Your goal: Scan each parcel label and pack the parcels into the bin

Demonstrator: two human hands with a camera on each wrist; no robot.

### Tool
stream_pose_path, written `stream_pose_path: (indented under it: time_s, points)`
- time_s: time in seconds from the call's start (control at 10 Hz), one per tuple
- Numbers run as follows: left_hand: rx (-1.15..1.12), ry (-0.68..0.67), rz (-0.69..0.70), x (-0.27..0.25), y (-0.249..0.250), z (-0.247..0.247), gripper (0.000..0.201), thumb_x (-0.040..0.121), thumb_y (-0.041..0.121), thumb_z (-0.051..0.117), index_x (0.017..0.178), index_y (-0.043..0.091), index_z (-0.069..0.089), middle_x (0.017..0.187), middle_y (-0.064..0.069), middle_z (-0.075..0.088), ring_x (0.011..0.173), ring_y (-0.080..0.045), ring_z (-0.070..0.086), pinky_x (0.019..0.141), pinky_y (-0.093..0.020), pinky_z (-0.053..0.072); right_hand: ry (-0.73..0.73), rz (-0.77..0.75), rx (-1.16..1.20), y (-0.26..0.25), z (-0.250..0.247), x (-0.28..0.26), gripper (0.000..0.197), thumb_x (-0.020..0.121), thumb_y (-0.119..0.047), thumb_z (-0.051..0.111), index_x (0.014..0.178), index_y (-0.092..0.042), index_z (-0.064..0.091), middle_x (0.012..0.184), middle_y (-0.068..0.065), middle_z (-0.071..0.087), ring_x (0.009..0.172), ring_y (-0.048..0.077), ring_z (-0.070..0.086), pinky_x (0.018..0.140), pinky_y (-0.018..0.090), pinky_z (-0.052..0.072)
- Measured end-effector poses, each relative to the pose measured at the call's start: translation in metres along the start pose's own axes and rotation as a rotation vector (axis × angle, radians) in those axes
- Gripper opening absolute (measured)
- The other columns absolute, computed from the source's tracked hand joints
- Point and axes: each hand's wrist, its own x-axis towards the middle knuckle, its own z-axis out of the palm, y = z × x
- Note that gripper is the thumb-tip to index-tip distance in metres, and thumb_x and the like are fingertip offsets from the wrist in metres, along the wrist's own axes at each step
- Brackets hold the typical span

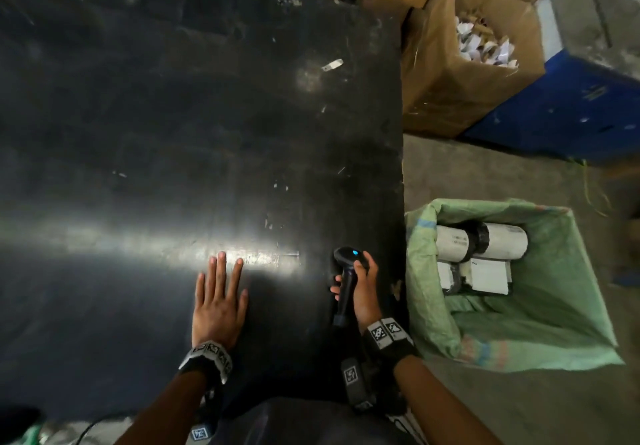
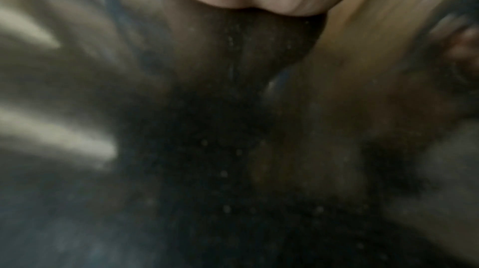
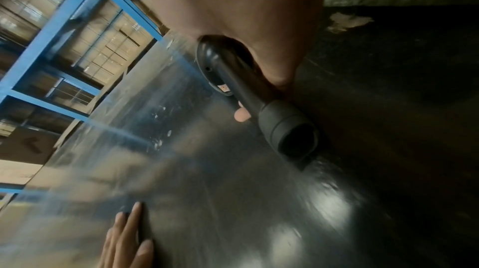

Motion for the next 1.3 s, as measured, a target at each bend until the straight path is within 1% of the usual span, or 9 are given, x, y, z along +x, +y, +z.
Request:
stream_pose_path:
  time_s: [0.1, 0.4, 0.6, 0.7, 0.8, 0.9, 1.0, 1.2, 1.3]
  points:
    - [0.003, 0.000, -0.009, 0.001, 0.000, -0.002, 0.067, 0.101, 0.044, 0.024, 0.162, 0.021, 0.010, 0.170, -0.011, -0.004, 0.157, -0.028, -0.002, 0.126, -0.050, 0.011, -0.011, -0.027, -0.036, -0.030, 0.010, 0.021, 0.040, 0.104, -0.031, 0.035, 0.144, -0.032, 0.029, 0.078, 0.014, 0.061, 0.049, 0.021, 0.058, 0.048, 0.026, 0.045]
    - [-0.007, 0.001, -0.041, 0.000, 0.003, -0.006, 0.066, 0.100, 0.044, 0.026, 0.161, 0.022, 0.015, 0.170, -0.010, 0.000, 0.157, -0.028, 0.001, 0.126, -0.051, 0.014, -0.020, -0.156, -0.082, -0.165, 0.066, 0.133, 0.043, 0.103, -0.036, 0.034, 0.145, -0.031, 0.027, 0.079, 0.012, 0.060, 0.050, 0.020, 0.060, 0.049, 0.031, 0.050]
    - [0.000, -0.008, -0.056, 0.002, 0.004, -0.008, 0.066, 0.100, 0.045, 0.026, 0.161, 0.023, 0.014, 0.170, -0.010, 0.001, 0.157, -0.028, 0.002, 0.125, -0.051, 0.016, -0.030, -0.128, -0.149, -0.159, 0.076, 0.158, 0.048, 0.103, -0.036, 0.035, 0.149, -0.027, 0.024, 0.104, 0.016, 0.058, 0.066, 0.022, 0.059, 0.042, 0.024, 0.053]
    - [0.015, -0.026, -0.054, 0.002, 0.004, -0.008, 0.067, 0.100, 0.045, 0.025, 0.162, 0.022, 0.013, 0.170, -0.010, 0.000, 0.157, -0.028, 0.002, 0.125, -0.051, 0.016, -0.034, -0.128, -0.185, -0.158, 0.074, 0.157, 0.056, 0.103, -0.039, 0.037, 0.153, -0.028, 0.017, 0.106, 0.010, 0.061, 0.070, 0.020, 0.060, 0.053, 0.028, 0.057]
    - [0.009, -0.032, -0.048, 0.002, 0.002, -0.008, 0.067, 0.100, 0.046, 0.024, 0.161, 0.022, 0.013, 0.170, -0.010, 0.001, 0.157, -0.029, 0.002, 0.125, -0.051, 0.014, -0.075, -0.101, -0.287, -0.156, 0.068, 0.151, 0.078, 0.088, -0.057, 0.047, 0.155, -0.038, 0.011, 0.129, 0.013, 0.060, 0.101, 0.031, 0.064, 0.092, 0.052, 0.053]
    - [-0.024, -0.086, -0.038, 0.002, 0.003, -0.013, 0.067, 0.100, 0.046, 0.026, 0.161, 0.023, 0.014, 0.170, -0.010, 0.002, 0.157, -0.028, 0.002, 0.126, -0.047, 0.007, -0.141, -0.117, -0.429, -0.138, 0.044, 0.148, 0.088, 0.081, -0.059, 0.054, 0.154, -0.042, 0.009, 0.155, 0.007, 0.039, 0.138, 0.031, 0.043, 0.113, 0.056, 0.034]
    - [-0.068, -0.119, -0.031, 0.001, 0.004, -0.018, 0.069, 0.098, 0.046, 0.030, 0.161, 0.023, 0.017, 0.170, -0.009, 0.003, 0.157, -0.028, 0.001, 0.126, -0.042, -0.001, -0.175, -0.077, -0.531, -0.120, 0.017, 0.137, 0.109, 0.060, -0.070, 0.059, 0.153, -0.042, 0.009, 0.158, 0.003, 0.035, 0.141, 0.029, 0.040, 0.114, 0.053, 0.034]
    - [-0.147, -0.187, -0.062, 0.003, 0.006, -0.053, 0.073, 0.096, 0.031, 0.053, 0.160, 0.022, 0.019, 0.169, -0.007, 0.002, 0.157, -0.025, 0.000, 0.125, -0.038, 0.008, -0.180, -0.194, -0.656, -0.110, -0.029, 0.050, 0.068, 0.097, -0.038, 0.055, 0.155, -0.019, 0.026, 0.155, 0.016, 0.038, 0.143, 0.029, 0.038, 0.115, 0.036, 0.028]
    - [-0.220, -0.113, -0.106, -0.016, -0.005, -0.051, 0.071, 0.086, 0.042, 0.049, 0.153, 0.019, 0.041, 0.163, -0.010, 0.030, 0.152, -0.027, 0.028, 0.121, -0.038, 0.026, -0.171, -0.333, -0.633, -0.060, -0.069, 0.016, 0.058, 0.089, -0.045, 0.064, 0.142, -0.032, 0.045, 0.147, 0.014, 0.050, 0.137, 0.027, 0.047, 0.115, 0.039, 0.035]
